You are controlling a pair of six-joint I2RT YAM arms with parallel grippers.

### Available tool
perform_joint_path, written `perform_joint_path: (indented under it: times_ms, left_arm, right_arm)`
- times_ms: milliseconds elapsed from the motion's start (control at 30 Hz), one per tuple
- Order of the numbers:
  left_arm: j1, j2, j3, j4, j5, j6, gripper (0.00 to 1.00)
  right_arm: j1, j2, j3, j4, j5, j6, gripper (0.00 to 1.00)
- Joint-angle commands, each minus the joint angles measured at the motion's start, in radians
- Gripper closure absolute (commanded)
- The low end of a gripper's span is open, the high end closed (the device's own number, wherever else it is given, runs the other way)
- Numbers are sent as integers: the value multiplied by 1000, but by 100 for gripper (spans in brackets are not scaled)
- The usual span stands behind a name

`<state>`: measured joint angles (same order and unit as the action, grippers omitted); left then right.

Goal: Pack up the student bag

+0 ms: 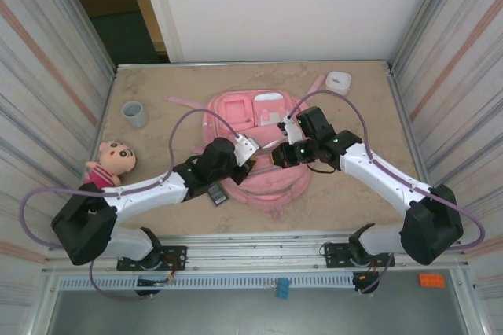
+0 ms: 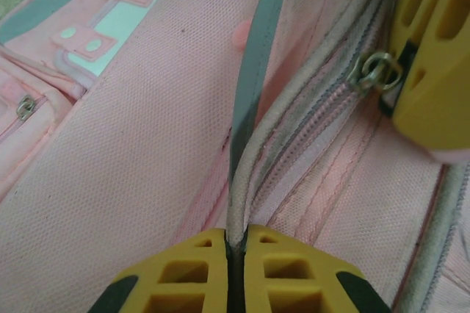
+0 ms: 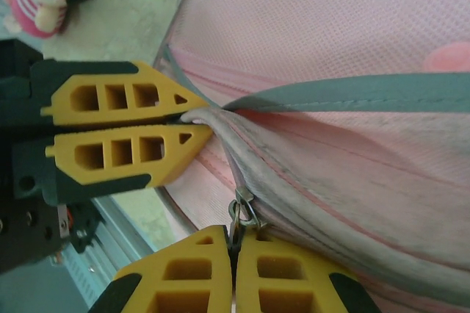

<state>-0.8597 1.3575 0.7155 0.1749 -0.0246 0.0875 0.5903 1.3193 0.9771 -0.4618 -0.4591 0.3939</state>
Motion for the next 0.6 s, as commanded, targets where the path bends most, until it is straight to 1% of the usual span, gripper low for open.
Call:
perform_joint_path:
  times_ms: [0, 33, 67, 100, 133, 200, 267, 300, 400, 433, 533, 567]
  left_arm:
    - [-20, 23, 63, 181, 17, -55, 96]
    - [-21, 25, 65, 184, 9, -67, 93]
    - [-21, 27, 70, 181, -9, -95, 88]
    - [-21, 25, 75, 168, -41, -126, 79]
    - [-21, 24, 81, 153, -66, -157, 73]
    - [-16, 5, 106, 81, -100, -216, 62]
    - [-15, -25, 120, 20, -125, -263, 52]
    - [-15, -47, 121, -12, -153, -309, 48]
    - [-11, -111, 106, -100, -239, -492, 43]
    - [-7, -134, 95, -131, -251, -565, 41]
    - [19, -185, 64, -216, -247, -736, 40]
    - [32, -195, 54, -239, -228, -784, 40]
  right_arm:
    - [41, -31, 3, 89, -78, 125, 100]
    - [41, -25, 7, 87, -77, 134, 100]
    - [41, -18, 8, 86, -77, 143, 100]
    - [42, -15, 10, 87, -72, 153, 100]
    - [43, -14, 9, 87, -69, 159, 100]
    - [43, -9, 9, 81, -47, 172, 100]
    - [41, -3, 15, 67, -27, 182, 100]
    - [41, 2, 20, 59, -20, 190, 100]
    - [42, 14, 39, 39, -9, 218, 100]
    - [42, 19, 45, 34, -9, 232, 100]
    - [44, 27, 53, 31, -18, 263, 100]
    - [47, 28, 53, 32, -18, 272, 100]
